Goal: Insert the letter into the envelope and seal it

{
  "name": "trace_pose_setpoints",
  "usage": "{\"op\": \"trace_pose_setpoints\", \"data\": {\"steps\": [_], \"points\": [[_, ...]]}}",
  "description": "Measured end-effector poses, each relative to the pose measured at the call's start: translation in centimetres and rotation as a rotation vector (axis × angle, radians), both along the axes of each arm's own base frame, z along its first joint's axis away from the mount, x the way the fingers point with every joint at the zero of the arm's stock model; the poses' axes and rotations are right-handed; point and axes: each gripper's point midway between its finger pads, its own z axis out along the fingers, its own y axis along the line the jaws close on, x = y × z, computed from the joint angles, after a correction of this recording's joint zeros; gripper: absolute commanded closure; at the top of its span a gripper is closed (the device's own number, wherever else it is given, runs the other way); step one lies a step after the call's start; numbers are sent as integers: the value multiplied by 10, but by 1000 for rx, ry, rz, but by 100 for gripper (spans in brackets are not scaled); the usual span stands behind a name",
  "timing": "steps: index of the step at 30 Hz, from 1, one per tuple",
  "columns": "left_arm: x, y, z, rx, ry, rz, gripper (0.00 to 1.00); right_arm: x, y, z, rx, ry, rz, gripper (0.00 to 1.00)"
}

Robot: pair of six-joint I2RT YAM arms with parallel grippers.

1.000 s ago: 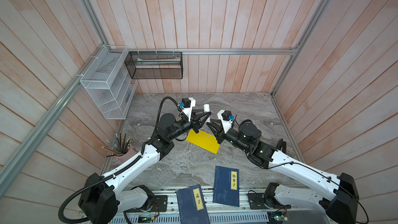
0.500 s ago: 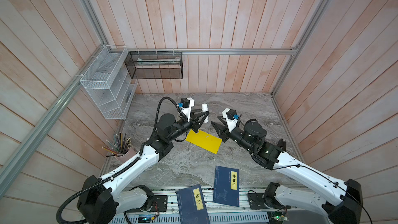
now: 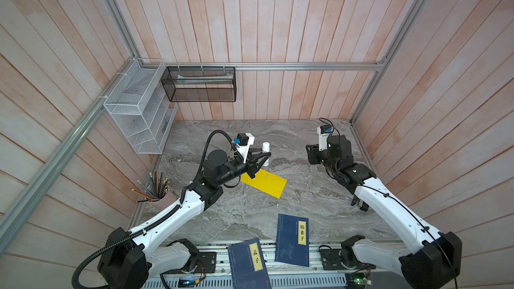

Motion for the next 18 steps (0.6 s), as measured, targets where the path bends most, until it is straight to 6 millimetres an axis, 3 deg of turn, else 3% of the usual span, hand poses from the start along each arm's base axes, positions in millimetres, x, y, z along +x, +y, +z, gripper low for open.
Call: {"op": "trace_pose_setpoints", "data": {"steps": [3, 6, 11, 14, 18], "points": [[-1, 1, -18, 33, 13, 0, 100, 9, -7, -27, -17, 118, -61, 56], [-3, 1, -30, 59, 18, 0, 100, 13, -12, -67, -50, 263, -114, 59], [-11, -4, -50, 108, 9, -9, 100, 7, -17, -122, -107, 474, -164, 61], [-17, -6, -62, 130, -13, -20, 100, 4, -19, -137, -129, 553, -188, 61], [-19, -3, -84, 166, -26, -11, 100, 3, -21, -143, -141, 605, -211, 61]]}}
